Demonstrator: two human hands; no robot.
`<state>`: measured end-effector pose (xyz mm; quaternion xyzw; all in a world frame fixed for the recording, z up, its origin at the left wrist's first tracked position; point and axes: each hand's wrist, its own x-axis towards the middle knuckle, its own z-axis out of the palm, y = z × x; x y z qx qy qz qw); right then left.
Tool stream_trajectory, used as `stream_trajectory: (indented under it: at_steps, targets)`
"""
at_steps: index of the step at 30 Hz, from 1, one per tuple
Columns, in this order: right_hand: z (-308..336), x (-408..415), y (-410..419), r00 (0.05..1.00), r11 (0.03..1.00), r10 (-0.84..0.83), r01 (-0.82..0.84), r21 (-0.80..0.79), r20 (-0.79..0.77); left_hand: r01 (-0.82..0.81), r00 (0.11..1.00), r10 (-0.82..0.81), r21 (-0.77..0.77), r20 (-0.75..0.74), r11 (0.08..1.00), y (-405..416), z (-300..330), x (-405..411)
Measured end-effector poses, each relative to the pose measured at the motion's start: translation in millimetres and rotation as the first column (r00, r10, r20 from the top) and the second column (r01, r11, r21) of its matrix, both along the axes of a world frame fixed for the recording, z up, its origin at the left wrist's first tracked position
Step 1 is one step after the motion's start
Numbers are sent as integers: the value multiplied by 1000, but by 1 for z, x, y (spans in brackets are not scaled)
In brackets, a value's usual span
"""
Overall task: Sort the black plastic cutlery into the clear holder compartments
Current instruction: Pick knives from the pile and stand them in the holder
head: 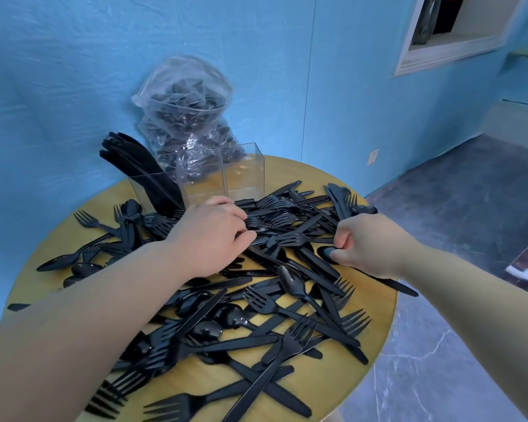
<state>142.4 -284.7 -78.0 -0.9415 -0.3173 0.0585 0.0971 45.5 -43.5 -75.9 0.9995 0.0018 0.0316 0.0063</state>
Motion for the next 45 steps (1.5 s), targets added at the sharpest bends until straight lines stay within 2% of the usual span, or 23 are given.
stream_trajectory:
  at_steps: [4,7,9,11,13,15,20,23,27,29,34,41,45]
  targets:
    - [-2,-6,9,998,995,65,-62,78,-26,-7,999,8,-23,50,1000,-15,3,6]
    - [-1,-7,7,994,966,99,-86,244,-42,39,997,-36,-39,69,998,-24,1,13]
    - [4,-2,-2,1000,930,10,-9,368,0,63,995,-58,-56,81,996,-29,0,18]
    - [8,8,-13,986,907,-144,98,409,83,87,993,-82,-54,89,995,-34,0,24]
    - [5,22,-23,949,911,-270,197,362,163,106,991,-102,-50,90,993,-39,0,30]
    - [-4,33,-28,929,925,-315,255,280,195,123,989,-118,-56,89,991,-44,-2,39]
    - [-16,51,-23,931,921,-338,298,251,138,143,986,-137,-67,91,987,-60,-1,67]
    - [-12,55,-7,945,943,-311,294,156,100,120,990,-117,-40,82,992,-63,-3,81]
    - [-10,58,12,940,943,-332,328,58,74,54,998,-53,13,-28,998,-63,-11,83]
    - [-11,61,15,932,932,-358,354,75,50,41,997,-40,17,-69,999,-62,-13,81]
    - [-16,64,17,940,926,-340,341,161,-35,44,999,-43,14,-33,999,-54,-13,78]
    - [-19,61,25,958,940,-284,285,187,-34,13,1000,-13,-17,8,1000,-43,-11,71]
    - [-14,58,27,959,916,-279,282,286,-50,5,999,-3,-38,45,999,-38,-6,64]
